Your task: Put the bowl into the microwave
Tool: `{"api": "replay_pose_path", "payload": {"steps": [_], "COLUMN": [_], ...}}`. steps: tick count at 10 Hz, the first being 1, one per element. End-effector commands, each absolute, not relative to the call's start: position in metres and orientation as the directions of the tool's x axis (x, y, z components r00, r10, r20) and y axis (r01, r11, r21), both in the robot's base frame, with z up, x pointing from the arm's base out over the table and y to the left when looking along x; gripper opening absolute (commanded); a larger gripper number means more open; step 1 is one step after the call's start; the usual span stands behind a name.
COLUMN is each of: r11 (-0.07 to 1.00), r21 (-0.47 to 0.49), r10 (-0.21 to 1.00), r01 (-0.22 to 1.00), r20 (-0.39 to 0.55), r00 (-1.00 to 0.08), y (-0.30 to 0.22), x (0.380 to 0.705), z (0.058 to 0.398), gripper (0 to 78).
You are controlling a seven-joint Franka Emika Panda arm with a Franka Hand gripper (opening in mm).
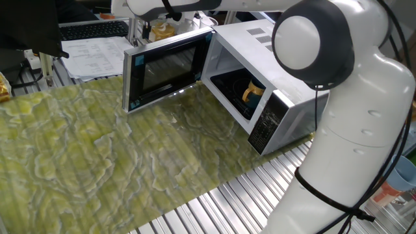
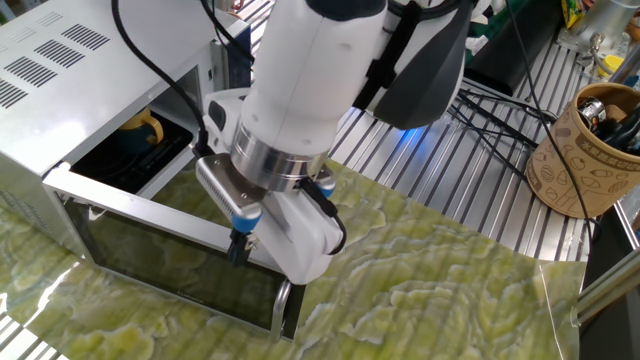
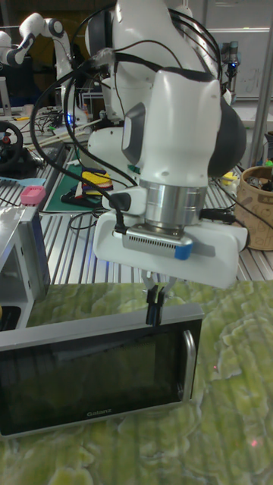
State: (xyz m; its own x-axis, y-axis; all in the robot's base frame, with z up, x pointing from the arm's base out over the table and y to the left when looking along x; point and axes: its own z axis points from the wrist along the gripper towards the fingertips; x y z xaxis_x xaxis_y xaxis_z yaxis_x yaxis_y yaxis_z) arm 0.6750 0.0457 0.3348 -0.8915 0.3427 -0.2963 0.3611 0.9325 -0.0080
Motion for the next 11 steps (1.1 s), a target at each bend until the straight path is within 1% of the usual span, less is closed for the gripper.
{"api": "replay_pose_path", "payload": {"steps": [1,6,8,11], "r11": [0.936,0.938,0.943,0.945], "r21": [-0.007,-0.005,-0.029,-0.081], "r10": [0.334,0.328,0.309,0.283], "r01": [0.352,0.347,0.33,0.316], "r20": [-0.303,-0.311,-0.284,-0.282], "r00": [-0.893,-0.892,-0.908,-0.917], "y": [0.04,0.036,0.032,0.033], "x": [0.681,0.683,0.684,0.682], "z": [0.334,0.327,0.324,0.319], "gripper": [1.1,1.1,1.1,1.1]}}
